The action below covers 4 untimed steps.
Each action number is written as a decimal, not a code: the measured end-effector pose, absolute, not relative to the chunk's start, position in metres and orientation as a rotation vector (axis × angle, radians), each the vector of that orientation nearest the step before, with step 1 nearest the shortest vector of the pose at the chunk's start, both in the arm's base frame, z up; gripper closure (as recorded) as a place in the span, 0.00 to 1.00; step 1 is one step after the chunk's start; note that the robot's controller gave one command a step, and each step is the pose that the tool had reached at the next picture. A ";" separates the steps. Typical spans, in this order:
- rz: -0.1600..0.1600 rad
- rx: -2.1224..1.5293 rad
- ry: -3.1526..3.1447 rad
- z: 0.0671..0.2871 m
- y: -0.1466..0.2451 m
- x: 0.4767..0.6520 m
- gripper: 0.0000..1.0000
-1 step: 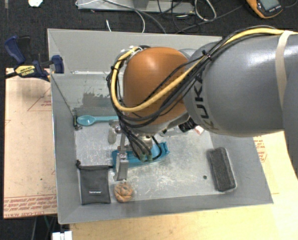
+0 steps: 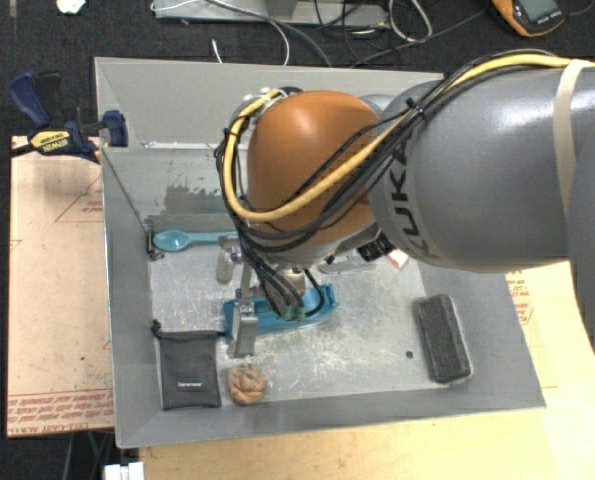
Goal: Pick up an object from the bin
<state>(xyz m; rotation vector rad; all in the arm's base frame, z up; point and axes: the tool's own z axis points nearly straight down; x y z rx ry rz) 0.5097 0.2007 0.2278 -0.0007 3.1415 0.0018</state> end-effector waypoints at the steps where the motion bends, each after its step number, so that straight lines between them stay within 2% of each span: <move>1: 0.005 -0.032 3.139 0.150 0.188 0.493 0.00; 2: 0.016 0.137 3.121 0.076 0.155 0.560 0.00; 3: 0.012 0.540 3.097 0.070 0.220 0.521 1.00; 4: 0.012 0.540 3.097 0.070 0.220 0.521 1.00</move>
Offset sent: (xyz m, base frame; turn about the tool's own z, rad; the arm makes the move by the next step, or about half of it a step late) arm 0.0473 -0.0466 -0.1501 0.0860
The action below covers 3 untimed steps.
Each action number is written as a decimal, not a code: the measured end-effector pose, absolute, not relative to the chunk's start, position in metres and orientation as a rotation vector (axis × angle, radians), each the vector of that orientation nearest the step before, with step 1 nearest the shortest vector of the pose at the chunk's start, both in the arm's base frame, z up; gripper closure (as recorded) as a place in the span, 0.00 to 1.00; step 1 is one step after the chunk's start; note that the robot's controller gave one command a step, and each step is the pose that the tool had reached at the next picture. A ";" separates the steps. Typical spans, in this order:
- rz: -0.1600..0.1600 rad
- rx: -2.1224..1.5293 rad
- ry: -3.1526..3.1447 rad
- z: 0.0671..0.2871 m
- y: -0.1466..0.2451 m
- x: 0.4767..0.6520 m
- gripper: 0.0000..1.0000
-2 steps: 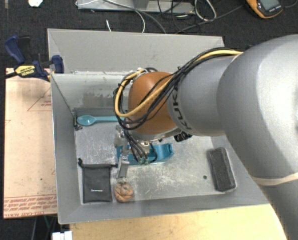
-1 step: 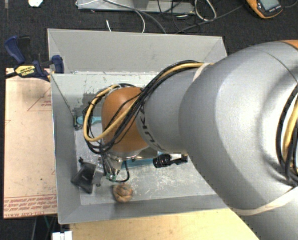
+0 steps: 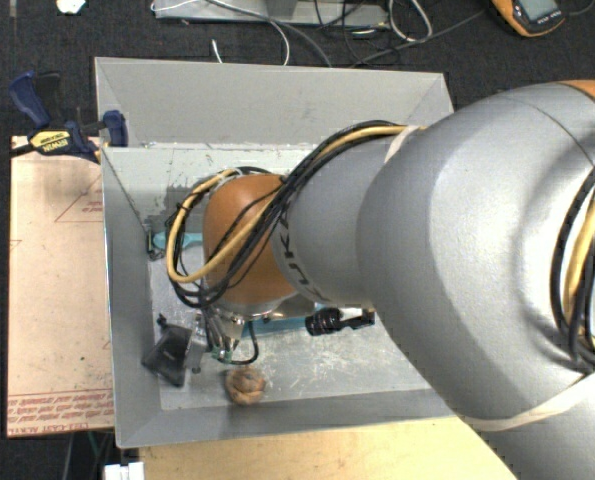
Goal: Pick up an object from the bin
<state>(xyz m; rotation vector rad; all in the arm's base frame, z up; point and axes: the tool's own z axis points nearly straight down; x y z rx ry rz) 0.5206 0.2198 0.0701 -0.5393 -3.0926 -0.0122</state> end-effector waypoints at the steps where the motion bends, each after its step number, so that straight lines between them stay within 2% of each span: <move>1: -0.010 -0.461 -3.104 0.120 0.218 0.515 1.00; 2: -0.014 -0.454 -3.107 0.158 0.231 0.512 1.00; 3: -0.011 -0.470 -3.102 0.190 0.224 0.511 1.00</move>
Offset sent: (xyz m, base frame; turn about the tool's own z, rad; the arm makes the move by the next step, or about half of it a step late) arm -0.0090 0.0099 0.0854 -0.0511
